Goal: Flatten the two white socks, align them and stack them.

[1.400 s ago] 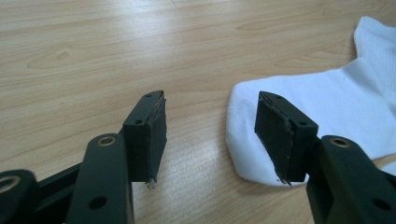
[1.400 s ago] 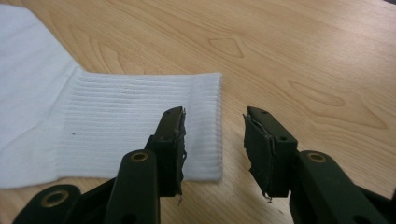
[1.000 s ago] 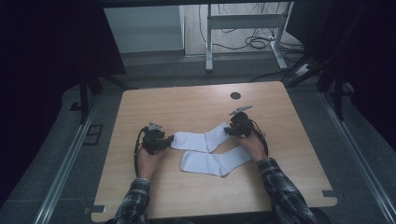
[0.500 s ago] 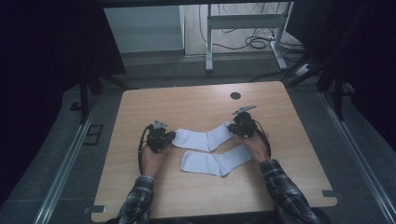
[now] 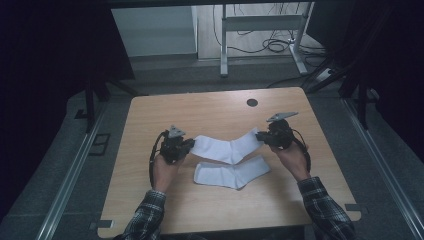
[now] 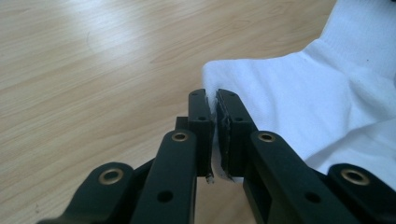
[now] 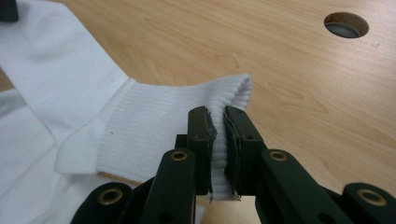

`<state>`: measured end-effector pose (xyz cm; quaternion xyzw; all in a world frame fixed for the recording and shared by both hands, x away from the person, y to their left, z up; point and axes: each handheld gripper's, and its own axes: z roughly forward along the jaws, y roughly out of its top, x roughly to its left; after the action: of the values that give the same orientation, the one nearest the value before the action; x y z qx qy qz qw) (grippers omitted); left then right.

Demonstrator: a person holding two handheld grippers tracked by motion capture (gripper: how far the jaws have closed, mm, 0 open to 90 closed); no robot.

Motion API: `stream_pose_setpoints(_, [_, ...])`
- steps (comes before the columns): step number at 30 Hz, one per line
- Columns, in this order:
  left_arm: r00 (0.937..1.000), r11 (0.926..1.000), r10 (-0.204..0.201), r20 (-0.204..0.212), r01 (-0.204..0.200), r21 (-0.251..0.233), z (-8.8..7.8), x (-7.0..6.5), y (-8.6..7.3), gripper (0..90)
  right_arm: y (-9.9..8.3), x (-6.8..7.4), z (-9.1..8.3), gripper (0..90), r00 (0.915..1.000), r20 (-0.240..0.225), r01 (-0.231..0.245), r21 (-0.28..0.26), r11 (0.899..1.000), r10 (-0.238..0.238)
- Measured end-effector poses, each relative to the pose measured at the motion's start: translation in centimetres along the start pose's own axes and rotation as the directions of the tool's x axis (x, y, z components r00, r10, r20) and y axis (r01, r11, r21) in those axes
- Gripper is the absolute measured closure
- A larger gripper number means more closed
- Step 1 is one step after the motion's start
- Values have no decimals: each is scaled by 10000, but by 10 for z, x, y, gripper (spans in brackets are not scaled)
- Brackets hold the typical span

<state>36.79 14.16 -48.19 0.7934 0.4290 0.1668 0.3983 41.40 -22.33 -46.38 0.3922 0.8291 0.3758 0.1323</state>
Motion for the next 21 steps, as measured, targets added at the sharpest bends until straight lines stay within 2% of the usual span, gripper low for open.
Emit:
stream_pose_setpoints(7, [9991,9996,293,321,-292,-7,-26,-21,-11,846,-16,10,-22,794,9991,-344,251,135,9996,-246])
stream_pose_setpoints(11, [9983,9992,404,427,-407,56,-32,-31,-21,846,-29,18,-30,793,9978,-561,375,293,9989,-358])
stream_pose_setpoints(16, [9966,9961,766,312,-778,420,-27,-41,-32,844,-43,22,-28,792,9970,-633,473,594,9971,-435])
stream_pose_setpoints(21, [9933,9891,1147,111,-1152,922,-16,-46,-42,842,-53,22,-15,791,9975,-610,429,1076,9933,-365])
